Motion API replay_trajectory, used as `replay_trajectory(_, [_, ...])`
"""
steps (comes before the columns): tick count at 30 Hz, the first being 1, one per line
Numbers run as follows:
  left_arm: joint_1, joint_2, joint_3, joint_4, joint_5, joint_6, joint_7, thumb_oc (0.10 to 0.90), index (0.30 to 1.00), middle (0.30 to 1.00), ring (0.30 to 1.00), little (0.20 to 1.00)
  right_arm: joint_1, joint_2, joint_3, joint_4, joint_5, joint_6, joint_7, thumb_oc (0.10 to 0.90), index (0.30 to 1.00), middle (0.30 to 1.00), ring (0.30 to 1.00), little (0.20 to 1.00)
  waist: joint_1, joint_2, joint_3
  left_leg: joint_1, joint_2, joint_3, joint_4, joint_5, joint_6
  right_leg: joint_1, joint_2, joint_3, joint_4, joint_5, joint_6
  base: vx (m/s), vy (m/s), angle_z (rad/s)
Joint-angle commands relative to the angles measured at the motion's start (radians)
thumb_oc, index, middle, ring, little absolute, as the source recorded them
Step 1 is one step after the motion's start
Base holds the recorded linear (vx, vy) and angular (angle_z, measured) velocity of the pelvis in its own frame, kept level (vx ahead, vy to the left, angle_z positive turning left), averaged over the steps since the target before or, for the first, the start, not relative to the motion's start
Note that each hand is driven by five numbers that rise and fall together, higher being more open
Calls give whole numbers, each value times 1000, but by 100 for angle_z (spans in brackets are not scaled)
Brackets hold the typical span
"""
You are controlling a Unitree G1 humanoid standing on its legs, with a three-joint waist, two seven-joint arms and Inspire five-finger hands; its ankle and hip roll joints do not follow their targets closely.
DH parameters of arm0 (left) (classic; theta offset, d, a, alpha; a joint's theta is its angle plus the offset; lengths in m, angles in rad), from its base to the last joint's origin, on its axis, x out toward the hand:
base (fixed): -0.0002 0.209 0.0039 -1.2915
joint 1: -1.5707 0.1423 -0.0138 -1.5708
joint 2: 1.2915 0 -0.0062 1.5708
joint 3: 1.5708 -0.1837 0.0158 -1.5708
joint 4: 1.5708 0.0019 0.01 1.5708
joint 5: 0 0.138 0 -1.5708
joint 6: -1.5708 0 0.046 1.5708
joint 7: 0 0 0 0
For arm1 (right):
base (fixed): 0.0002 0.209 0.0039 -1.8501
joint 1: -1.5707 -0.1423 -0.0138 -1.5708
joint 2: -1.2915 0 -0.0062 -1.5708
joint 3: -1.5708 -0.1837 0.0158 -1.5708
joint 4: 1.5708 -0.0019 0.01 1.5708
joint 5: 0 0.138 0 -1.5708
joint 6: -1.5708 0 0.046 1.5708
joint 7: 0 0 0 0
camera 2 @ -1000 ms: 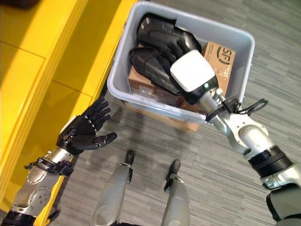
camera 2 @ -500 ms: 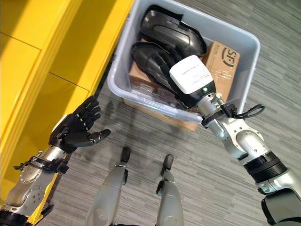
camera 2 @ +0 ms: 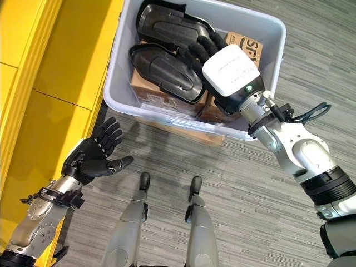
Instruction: Move parts from the plastic box to the shelf.
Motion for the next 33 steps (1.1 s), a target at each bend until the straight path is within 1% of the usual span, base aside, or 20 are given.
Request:
replay_trajectory(1, [6, -9, 29, -129, -19, -80, -14, 900, 1000, 1000, 1000, 1000, -205, -107, 33, -55, -24, 4, -60, 900, 1000, 1000, 1000, 1000, 0, 52, -16, 12, 105, 26, -17, -19, 8, -40, -8, 0, 132, -125, -14, 44, -82, 4])
replay_trajectory(3, [6, -11, 25, -129, -20, -83, -23, 900, 1000, 1000, 1000, 1000, -223, -110, 45, -53, -35, 11, -56, 900, 1000, 1000, 1000, 1000, 0, 58, -16, -13, 105, 22, 4, -22, 9, -70, -7, 5, 170, -141, -21, 40, -73, 4])
replay_trajectory(5, [5, -13, 25, -130, -17, -81, -25, 900, 1000, 1000, 1000, 1000, -231, -113, 49, -51, -37, 9, -59, 900, 1000, 1000, 1000, 1000, -1, 59, -16, -22, 106, 20, 11, -22, 9, -81, -5, 7, 183, -147, -24, 36, -65, 7])
replay_trajectory(10, [2, -2, 22, -137, -14, -75, -35, 900, 1000, 1000, 1000, 1000, -289, -123, 78, -55, -97, -15, -90, 900, 1000, 1000, 1000, 1000, 2, 63, -16, -86, 111, 7, 47, -22, 7, -147, 3, 13, 245, -173, -38, 38, -104, 5])
replay_trajectory(13, [1, 5, 19, -138, -10, -76, -45, 900, 1000, 1000, 1000, 1000, -331, -124, 113, -40, -113, -5, -105, 900, 1000, 1000, 1000, 1000, 5, 66, -16, -129, 115, 0, 75, -24, 6, -189, 10, 18, 283, -185, -46, 35, -104, 3])
replay_trajectory(18, [2, 23, 22, -138, -11, -82, -50, 900, 1000, 1000, 1000, 1000, -364, -134, 139, -25, -118, 0, -131, 900, 1000, 1000, 1000, 1000, 7, 63, -16, -185, 117, -11, 114, -29, 7, -240, 20, 19, 335, -204, -58, 29, -109, 4])
replay_trajectory(20, [2, 40, 34, -146, -17, -75, -54, 900, 1000, 1000, 1000, 1000, -364, -137, 140, -11, -120, 9, -154, 900, 1000, 1000, 1000, 1000, 8, 64, -16, -233, 112, -22, 156, -39, 10, -284, 27, 20, 386, -222, -68, 29, -143, 9])
replay_trajectory(22, [2, 49, 37, -147, -23, -74, -54, 900, 1000, 1000, 1000, 1000, -368, -138, 143, -4, -120, 5, -170, 900, 1000, 1000, 1000, 1000, 9, 64, -16, -255, 109, -27, 176, -46, 11, -303, 29, 19, 409, -232, -72, 53, -130, 7])
replay_trajectory(23, [9, 53, 36, -144, -18, -81, -52, 900, 1000, 1000, 1000, 1000, -358, -136, 143, 0, -119, 3, -189, 900, 1000, 1000, 1000, 1000, 10, 61, -16, -262, 105, -38, 208, -79, 10, -309, 28, 22, 451, -269, -72, 91, -143, 4])
replay_trajectory(25, [10, 58, 38, -142, -17, -82, -50, 900, 1000, 1000, 1000, 1000, -359, -135, 142, 4, -122, -2, -198, 900, 1000, 1000, 1000, 1000, 11, 59, -16, -283, 102, -43, 232, -89, 12, -329, 26, 19, 483, -283, -76, 62, -147, 4])
replay_trajectory(26, [10, 64, 42, -142, -16, -80, -55, 900, 1000, 1000, 1000, 1000, -357, -133, 142, 8, -128, 2, -209, 900, 1000, 1000, 1000, 1000, 14, 59, -16, -312, 97, -52, 263, -96, 15, -356, 26, 18, 522, -297, -82, 28, -143, 4])
replay_trajectory(30, [18, 78, 44, -142, -13, -79, -71, 900, 1000, 1000, 1000, 1000, -353, -130, 145, 27, -124, 13, -231, 900, 1000, 1000, 1000, 1000, 21, 56, -16, -376, 93, -73, 321, -111, 20, -413, 23, 12, 592, -322, -94, 25, -160, 5])
replay_trajectory(33, [21, 84, 47, -138, -5, -76, -76, 900, 1000, 1000, 1000, 1000, -359, -126, 150, 40, -103, 38, -240, 900, 1000, 1000, 1000, 1000, 24, 54, -16, -417, 97, -85, 352, -114, 21, -451, 22, 11, 639, -339, -100, 33, -145, 7])
